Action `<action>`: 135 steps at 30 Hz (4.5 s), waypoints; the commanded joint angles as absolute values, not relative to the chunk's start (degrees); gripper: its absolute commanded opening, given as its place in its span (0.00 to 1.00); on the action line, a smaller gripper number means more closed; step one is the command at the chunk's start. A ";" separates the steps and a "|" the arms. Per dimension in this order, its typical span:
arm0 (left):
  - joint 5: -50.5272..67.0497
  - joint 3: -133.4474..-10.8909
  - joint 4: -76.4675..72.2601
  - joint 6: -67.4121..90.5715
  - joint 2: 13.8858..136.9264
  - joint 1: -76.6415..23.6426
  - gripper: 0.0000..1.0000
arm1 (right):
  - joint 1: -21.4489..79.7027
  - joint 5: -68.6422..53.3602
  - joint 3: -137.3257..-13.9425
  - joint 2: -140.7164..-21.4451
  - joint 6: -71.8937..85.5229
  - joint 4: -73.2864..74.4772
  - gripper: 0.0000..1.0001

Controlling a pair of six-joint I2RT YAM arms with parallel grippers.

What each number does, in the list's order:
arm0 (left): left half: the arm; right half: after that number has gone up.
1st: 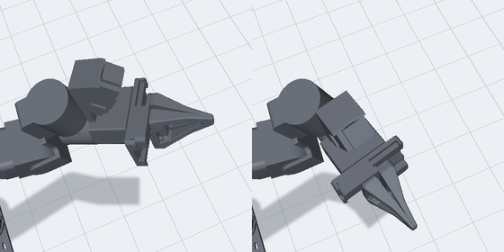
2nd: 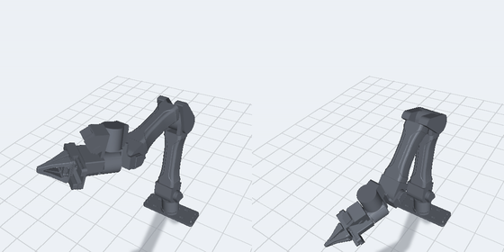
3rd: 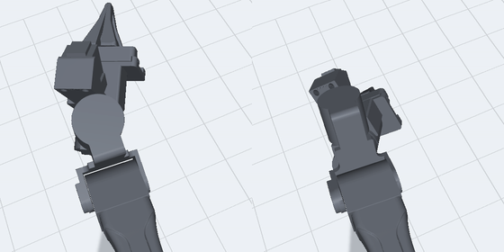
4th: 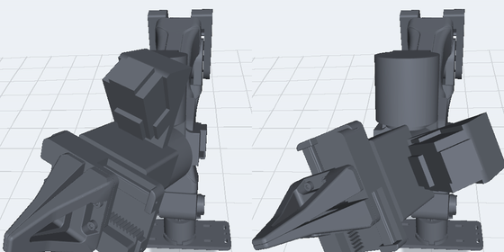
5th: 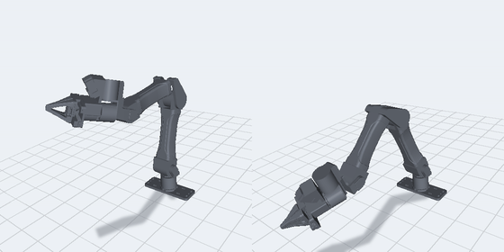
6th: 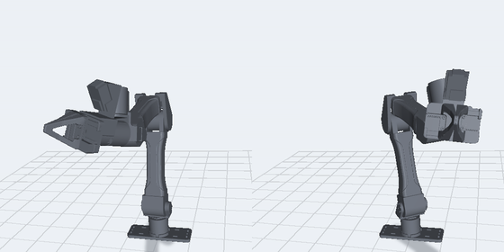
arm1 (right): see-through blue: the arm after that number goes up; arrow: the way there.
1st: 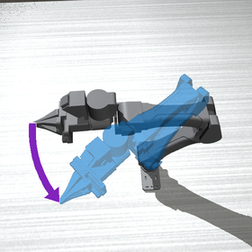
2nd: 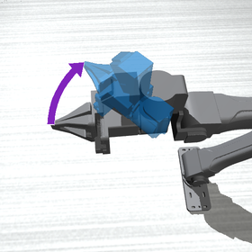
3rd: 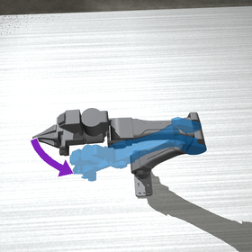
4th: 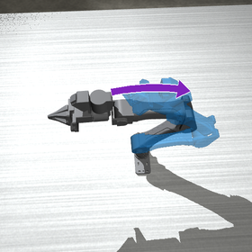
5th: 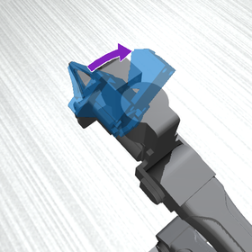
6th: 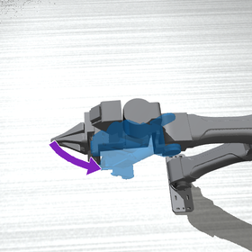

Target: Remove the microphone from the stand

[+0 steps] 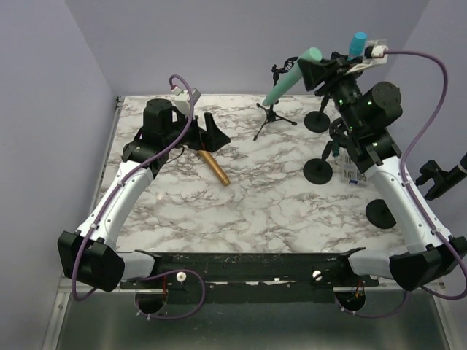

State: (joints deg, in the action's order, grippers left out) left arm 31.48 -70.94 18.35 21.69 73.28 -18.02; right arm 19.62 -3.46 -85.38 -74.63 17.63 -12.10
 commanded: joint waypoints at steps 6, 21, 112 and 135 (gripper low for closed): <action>27.92 -68.25 15.10 21.53 74.25 -18.78 0.96 | 21.71 -14.23 -63.00 -68.19 27.76 -5.41 0.01; 40.31 -54.95 4.10 26.38 68.89 -27.52 0.85 | 22.02 -44.19 -40.62 -76.17 54.93 -30.20 0.01; 3.93 -69.72 28.72 56.12 102.16 -8.71 0.38 | 22.05 -18.38 -39.20 -69.92 46.98 -6.02 1.00; 7.09 -67.89 26.44 55.25 98.76 -8.61 0.63 | 22.06 -17.68 -39.11 -69.16 46.49 -4.64 1.00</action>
